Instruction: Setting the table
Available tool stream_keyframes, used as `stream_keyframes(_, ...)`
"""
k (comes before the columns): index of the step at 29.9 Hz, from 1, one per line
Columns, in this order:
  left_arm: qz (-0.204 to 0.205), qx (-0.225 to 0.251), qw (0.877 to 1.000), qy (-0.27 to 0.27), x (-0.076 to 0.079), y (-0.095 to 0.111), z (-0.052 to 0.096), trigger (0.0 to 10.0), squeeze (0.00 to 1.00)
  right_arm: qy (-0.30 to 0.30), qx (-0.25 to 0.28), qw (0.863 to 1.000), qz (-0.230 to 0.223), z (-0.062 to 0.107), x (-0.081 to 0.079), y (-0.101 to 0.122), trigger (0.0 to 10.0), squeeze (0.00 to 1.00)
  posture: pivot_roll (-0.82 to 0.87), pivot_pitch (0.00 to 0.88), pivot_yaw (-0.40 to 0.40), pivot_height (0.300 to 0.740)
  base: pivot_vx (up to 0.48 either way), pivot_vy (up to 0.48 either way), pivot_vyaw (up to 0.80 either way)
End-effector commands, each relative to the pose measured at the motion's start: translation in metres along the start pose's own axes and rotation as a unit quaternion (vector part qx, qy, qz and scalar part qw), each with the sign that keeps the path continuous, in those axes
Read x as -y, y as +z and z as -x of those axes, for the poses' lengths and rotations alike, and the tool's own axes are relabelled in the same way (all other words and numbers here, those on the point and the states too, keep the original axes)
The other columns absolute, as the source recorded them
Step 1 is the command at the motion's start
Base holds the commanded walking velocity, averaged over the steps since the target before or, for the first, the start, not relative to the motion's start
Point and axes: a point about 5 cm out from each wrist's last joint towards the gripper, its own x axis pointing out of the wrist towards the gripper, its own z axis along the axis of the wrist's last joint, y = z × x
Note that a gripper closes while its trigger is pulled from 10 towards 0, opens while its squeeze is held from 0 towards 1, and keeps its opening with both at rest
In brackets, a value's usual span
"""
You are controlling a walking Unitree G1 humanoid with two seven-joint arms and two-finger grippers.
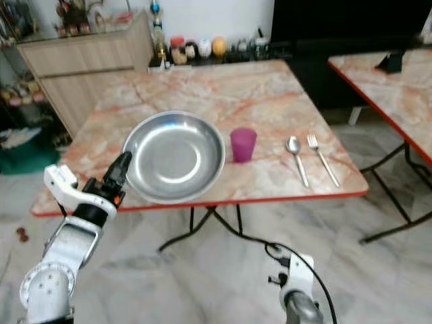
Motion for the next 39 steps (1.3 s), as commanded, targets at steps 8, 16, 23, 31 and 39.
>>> stream_keyframes(8,-0.014,0.001,1.0,-0.003,0.0018,0.0002,-0.001,10.0,0.0,0.001,-0.004,1.0,-0.014,0.0001,-0.004,-0.0023,10.0,0.0,-0.05,0.0,0.062,0.74,0.0,-0.268,0.0)
stream_keyframes(16,-0.015,-0.002,1.0,-0.007,0.0022,-0.0014,-0.0016,10.0,0.0,0.002,-0.005,1.0,-0.011,0.0004,-0.0041,-0.0036,10.0,0.0,-0.06,0.0,0.067,0.74,0.0,-0.268,0.0)
stream_keyframes(23,-0.016,-0.004,1.0,-0.008,0.0022,-0.0012,-0.0021,10.0,0.0,0.003,-0.004,1.0,-0.009,0.0004,-0.0038,-0.0036,10.0,0.0,-0.07,0.0,0.069,0.74,0.0,-0.265,0.0)
stream_keyframes(31,-0.017,-0.004,1.0,-0.009,0.0025,-0.001,-0.0029,10.0,0.0,0.002,-0.004,1.0,-0.011,0.0003,-0.0043,-0.0033,10.0,0.0,-0.07,0.0,0.074,0.74,0.0,-0.263,0.0)
stream_keyframes(39,-0.016,-0.005,1.0,-0.009,0.003,-0.0012,-0.0031,10.0,0.0,0.002,-0.003,1.0,-0.008,0.0001,-0.0042,-0.0024,10.0,0.0,-0.07,0.0,0.074,0.74,0.0,-0.256,0.0)
